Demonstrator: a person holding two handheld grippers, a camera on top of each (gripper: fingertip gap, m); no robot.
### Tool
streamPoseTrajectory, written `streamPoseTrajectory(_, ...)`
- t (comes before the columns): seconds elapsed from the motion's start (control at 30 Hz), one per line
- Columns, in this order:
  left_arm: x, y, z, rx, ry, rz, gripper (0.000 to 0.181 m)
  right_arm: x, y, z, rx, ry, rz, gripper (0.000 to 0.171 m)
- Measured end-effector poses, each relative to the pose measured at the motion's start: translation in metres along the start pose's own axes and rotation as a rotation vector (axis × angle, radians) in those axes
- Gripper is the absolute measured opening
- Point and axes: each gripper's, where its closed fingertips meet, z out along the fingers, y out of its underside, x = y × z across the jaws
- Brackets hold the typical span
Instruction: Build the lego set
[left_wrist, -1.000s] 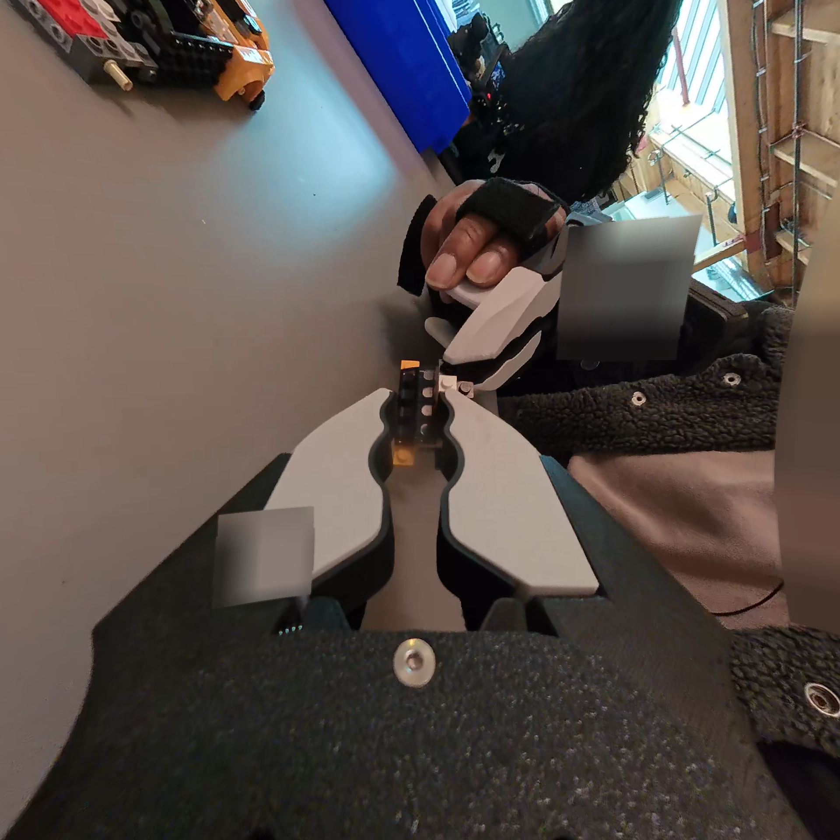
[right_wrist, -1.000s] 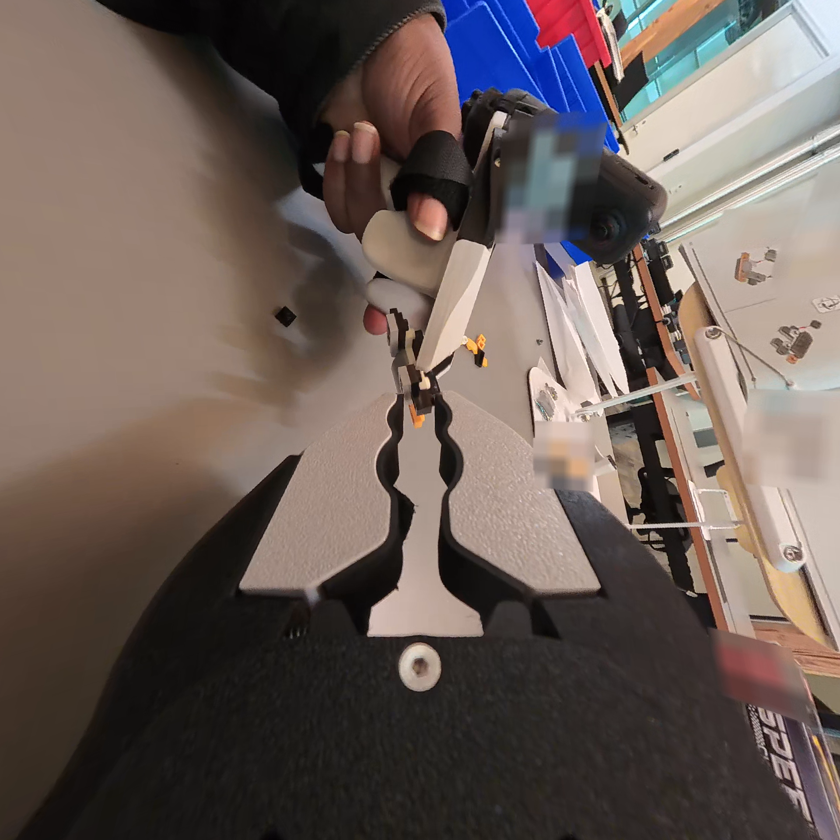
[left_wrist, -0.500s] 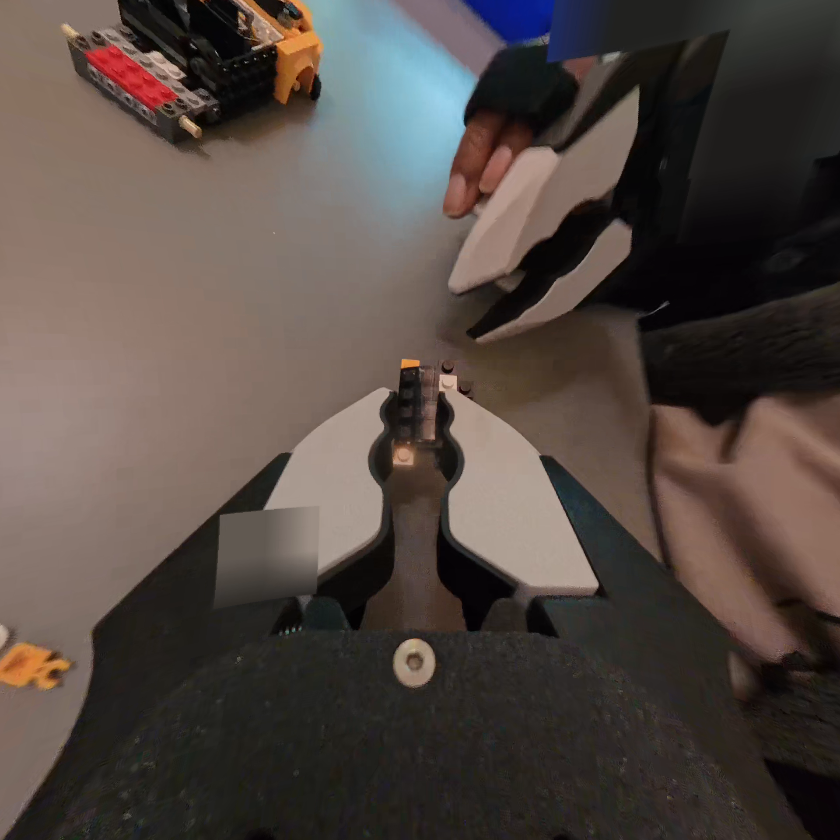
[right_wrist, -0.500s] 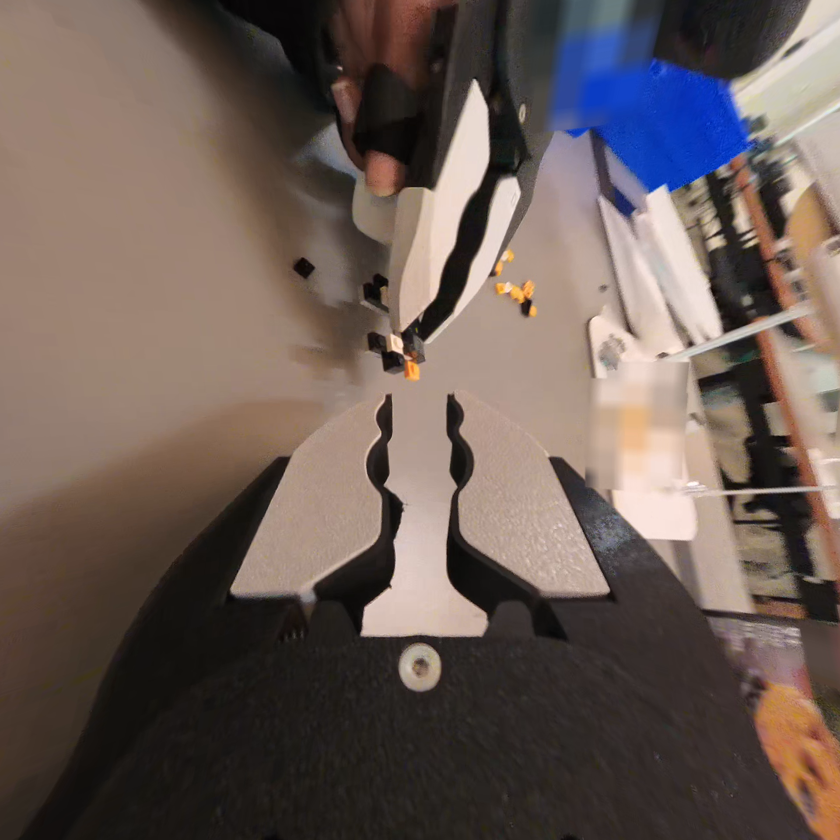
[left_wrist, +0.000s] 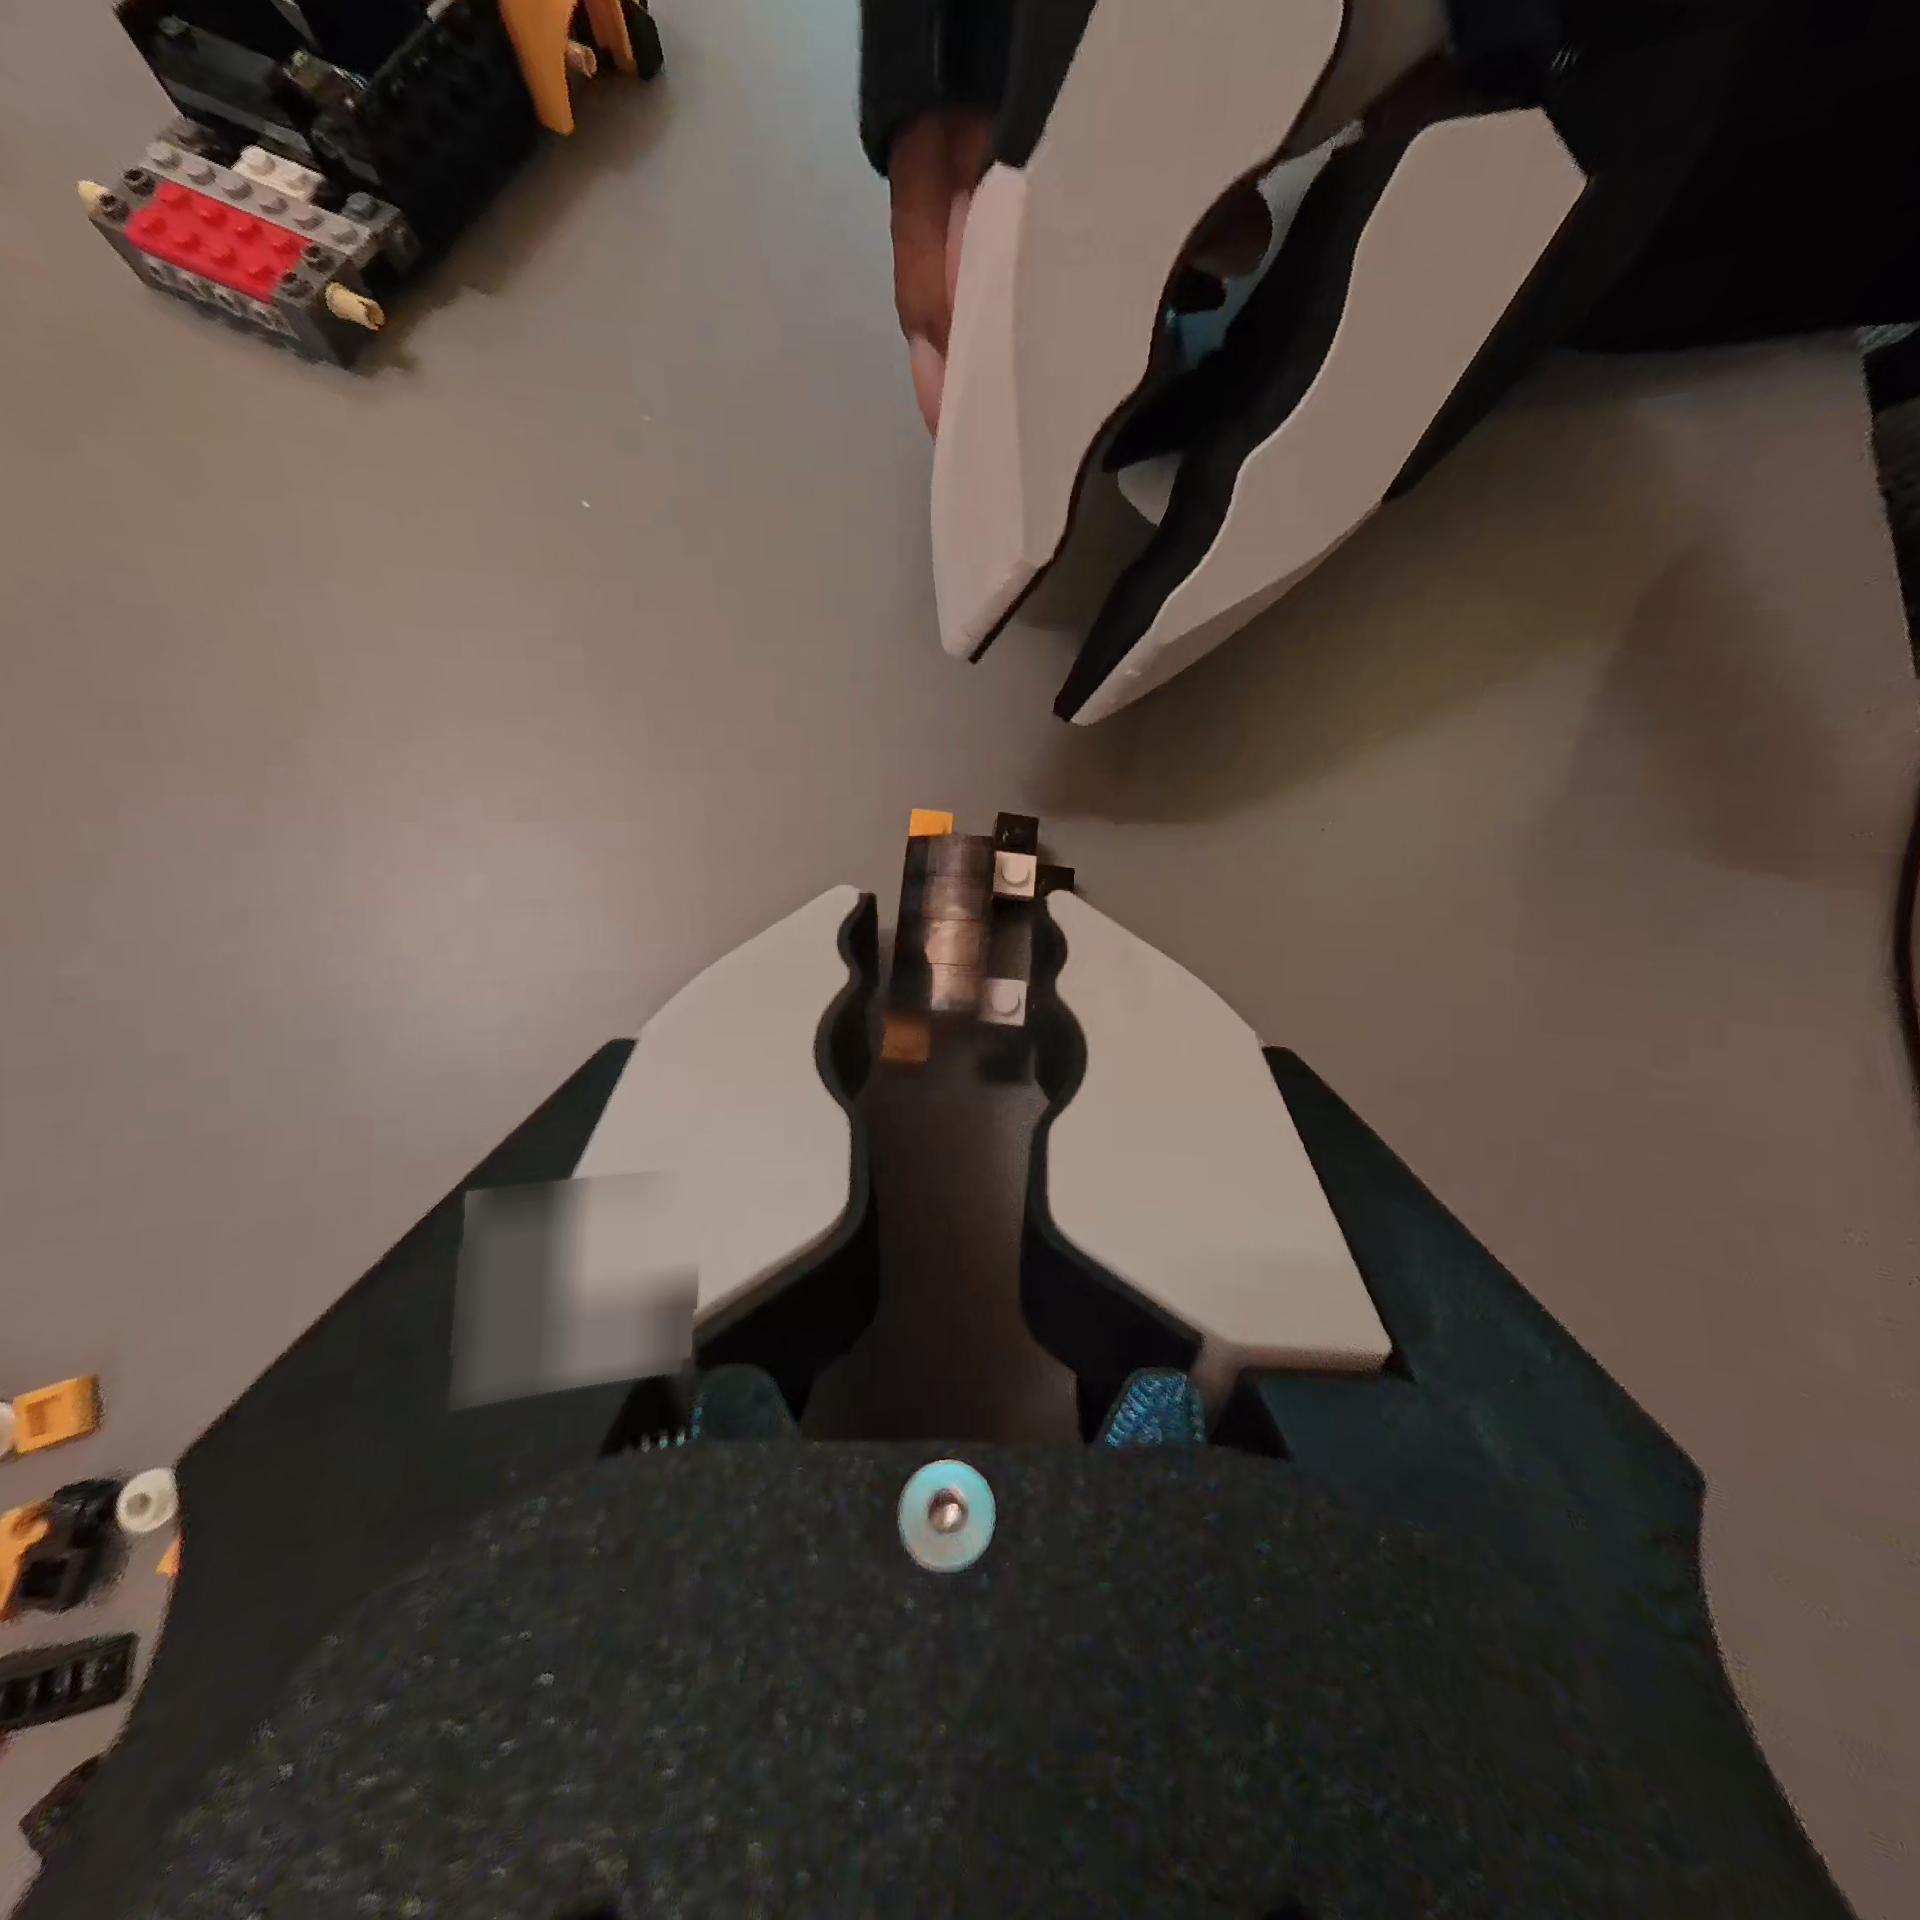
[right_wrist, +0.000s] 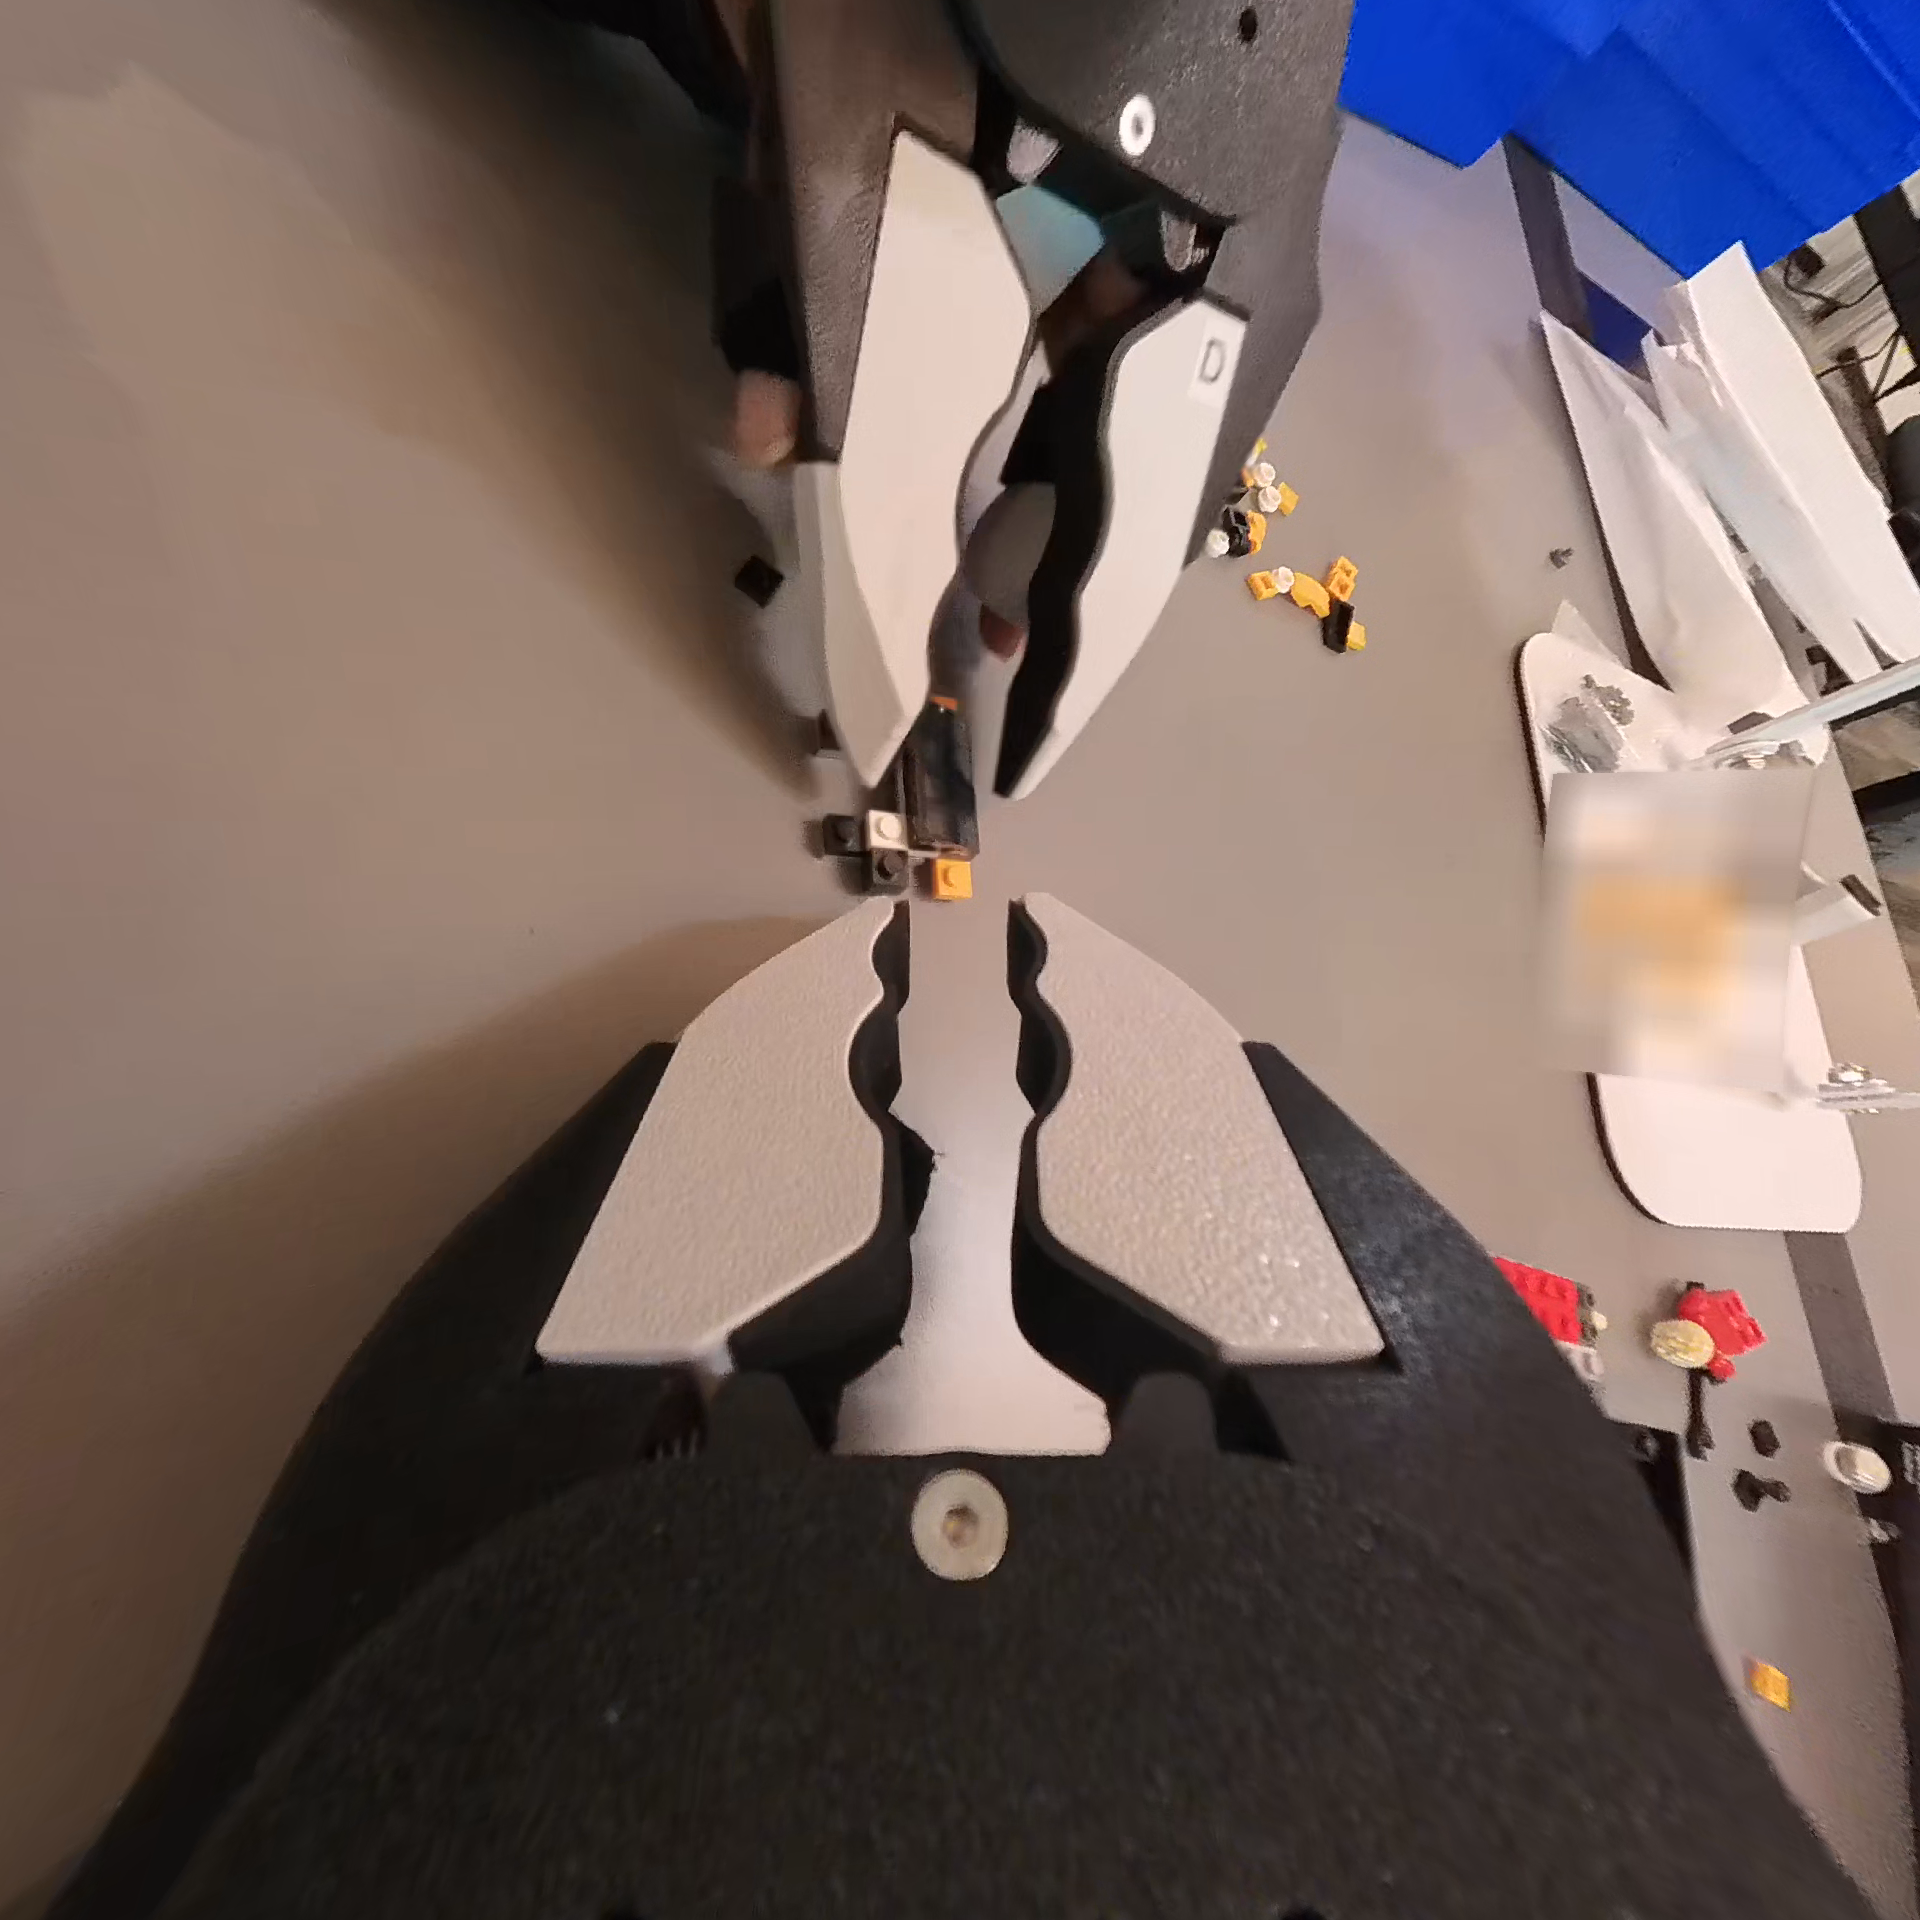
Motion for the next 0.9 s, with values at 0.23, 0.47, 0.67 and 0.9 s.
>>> streamPoseTrajectory(0.23,-0.015,0.003,-0.032,0.014,-0.018,-0.023,0.022,-0.021,-0.012,0.007,0.038,-0.11,0.048,0.015)
streamPoseTrajectory(0.47,0.0,0.011,-0.01,-0.016,0.082,-0.034,0.026,-0.038,-0.013,0.016,-0.005,-0.2,0.09,0.014)
streamPoseTrajectory(0.67,0.023,0.008,-0.008,-0.009,0.195,-0.028,0.026,-0.025,0.008,0.017,-0.083,-0.185,0.19,0.018)
streamPoseTrajectory(0.9,0.058,0.0,-0.003,0.003,0.302,0.092,0.026,-0.001,0.026,0.01,-0.122,-0.112,0.249,0.028)
